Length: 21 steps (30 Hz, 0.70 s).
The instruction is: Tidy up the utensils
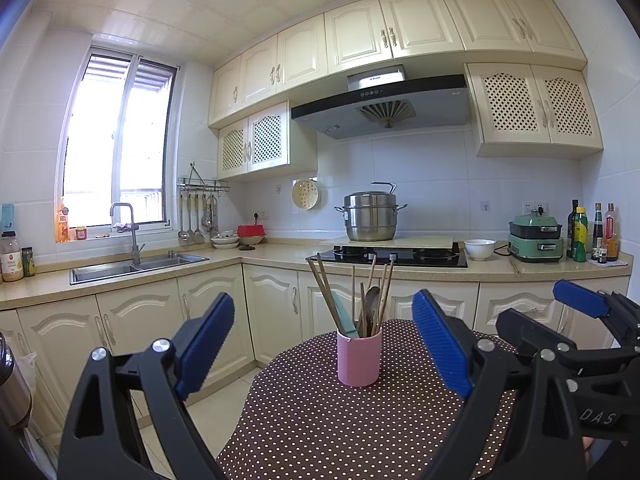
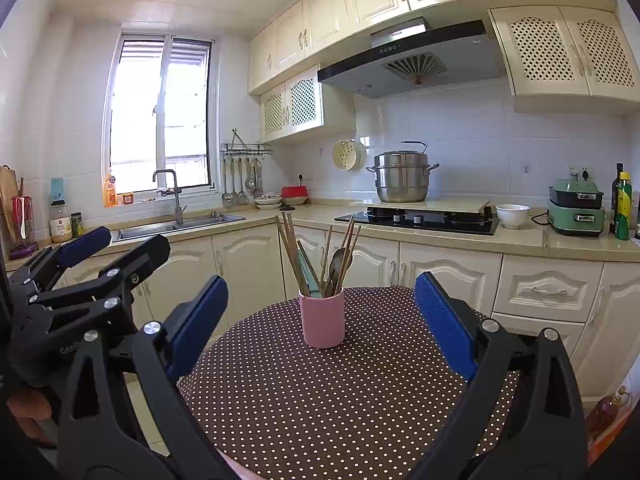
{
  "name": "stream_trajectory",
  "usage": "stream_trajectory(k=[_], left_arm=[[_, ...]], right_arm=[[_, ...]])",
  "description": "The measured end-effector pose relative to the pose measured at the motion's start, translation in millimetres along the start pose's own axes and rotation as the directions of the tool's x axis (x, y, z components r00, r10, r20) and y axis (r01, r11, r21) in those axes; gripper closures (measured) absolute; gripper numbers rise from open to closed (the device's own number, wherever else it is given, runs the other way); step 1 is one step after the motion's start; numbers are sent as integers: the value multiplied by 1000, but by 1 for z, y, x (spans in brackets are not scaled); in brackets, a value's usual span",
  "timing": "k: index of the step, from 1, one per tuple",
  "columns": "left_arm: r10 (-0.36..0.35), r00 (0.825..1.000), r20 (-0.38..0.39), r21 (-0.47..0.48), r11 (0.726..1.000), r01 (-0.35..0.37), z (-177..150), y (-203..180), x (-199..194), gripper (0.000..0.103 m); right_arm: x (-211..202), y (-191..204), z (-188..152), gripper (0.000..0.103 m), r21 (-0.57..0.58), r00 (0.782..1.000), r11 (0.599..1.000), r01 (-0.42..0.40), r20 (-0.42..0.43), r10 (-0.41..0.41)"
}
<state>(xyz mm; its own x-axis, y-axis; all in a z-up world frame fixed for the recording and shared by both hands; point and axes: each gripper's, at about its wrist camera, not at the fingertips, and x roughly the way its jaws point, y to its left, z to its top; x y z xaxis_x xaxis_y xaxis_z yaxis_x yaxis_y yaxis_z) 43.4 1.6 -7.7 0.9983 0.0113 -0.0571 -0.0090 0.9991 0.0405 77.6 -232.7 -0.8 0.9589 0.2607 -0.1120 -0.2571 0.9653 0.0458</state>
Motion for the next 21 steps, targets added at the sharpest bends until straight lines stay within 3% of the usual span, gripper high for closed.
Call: stream_trajectory(k=[21], left_arm=[[13,1000,3,26,1000,-13,4,-4,35,14]], right_arm=[[31,-12,3,10,1,1000,1000,3,4,-3]])
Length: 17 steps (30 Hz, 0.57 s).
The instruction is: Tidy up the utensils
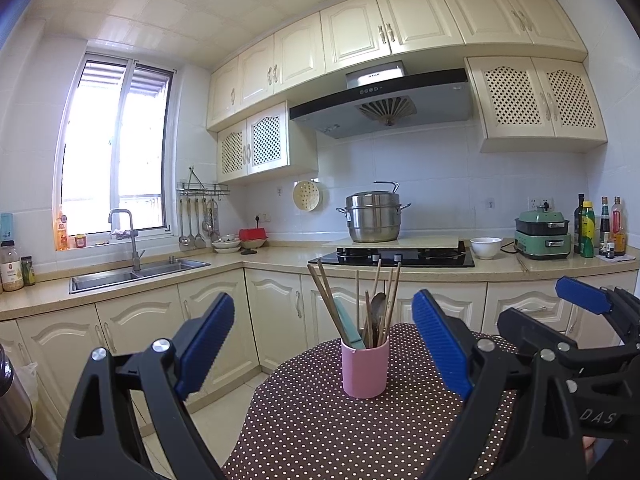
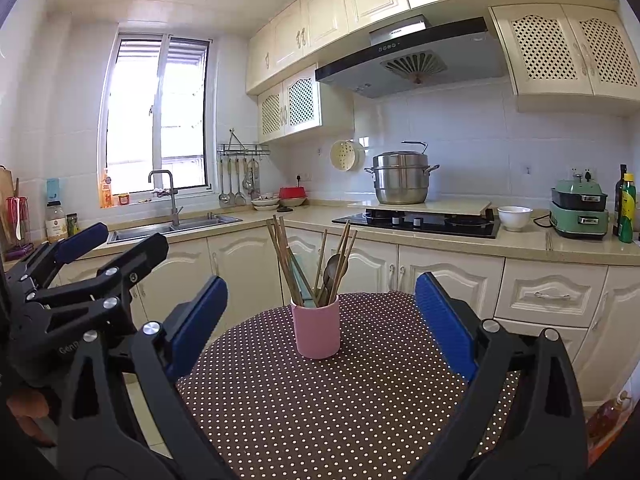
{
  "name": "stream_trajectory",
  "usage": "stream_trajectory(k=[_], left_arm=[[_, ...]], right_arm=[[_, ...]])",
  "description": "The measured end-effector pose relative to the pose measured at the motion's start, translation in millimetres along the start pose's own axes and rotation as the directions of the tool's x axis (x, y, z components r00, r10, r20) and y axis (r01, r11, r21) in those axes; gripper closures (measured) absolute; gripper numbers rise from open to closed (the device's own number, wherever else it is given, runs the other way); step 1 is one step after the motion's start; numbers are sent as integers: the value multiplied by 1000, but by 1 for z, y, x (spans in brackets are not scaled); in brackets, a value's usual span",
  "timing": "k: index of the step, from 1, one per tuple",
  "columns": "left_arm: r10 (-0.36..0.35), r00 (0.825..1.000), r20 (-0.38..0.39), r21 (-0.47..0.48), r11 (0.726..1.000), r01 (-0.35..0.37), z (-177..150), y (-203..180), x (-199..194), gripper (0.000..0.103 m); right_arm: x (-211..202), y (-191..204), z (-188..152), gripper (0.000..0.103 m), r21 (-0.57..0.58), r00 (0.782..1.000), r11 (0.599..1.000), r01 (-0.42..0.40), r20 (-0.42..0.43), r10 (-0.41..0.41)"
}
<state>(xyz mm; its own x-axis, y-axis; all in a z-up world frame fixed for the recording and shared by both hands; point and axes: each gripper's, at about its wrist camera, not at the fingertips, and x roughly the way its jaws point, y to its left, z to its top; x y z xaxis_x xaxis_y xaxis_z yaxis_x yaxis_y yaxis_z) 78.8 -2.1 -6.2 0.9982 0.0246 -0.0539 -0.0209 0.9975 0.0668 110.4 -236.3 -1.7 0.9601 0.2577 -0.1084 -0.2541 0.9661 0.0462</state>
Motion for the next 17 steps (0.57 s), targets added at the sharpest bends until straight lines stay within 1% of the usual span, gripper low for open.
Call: stream_trajectory(k=[6,13,15,17], left_arm=[[0,1000,-20,1,1000,0,-4,-4,24,14],[1,997,-82,3,1000,-1,-20,-8,59,14],[1,993,-115,2,1000,-1,-28,-8,74,14],[12,985,-172,10,1000,-10,-38,-9,93,14]], right_arm=[[18,-9,-2,10,7,1000,1000,4,-14,-4],[49,-19,-13,10,18,998,1000,14,-69,-13],[60,-22,-18,10,16,996,1000,13,-89,-12],[75,-26,-24,10,12,992,1000,12,-123,-10]])
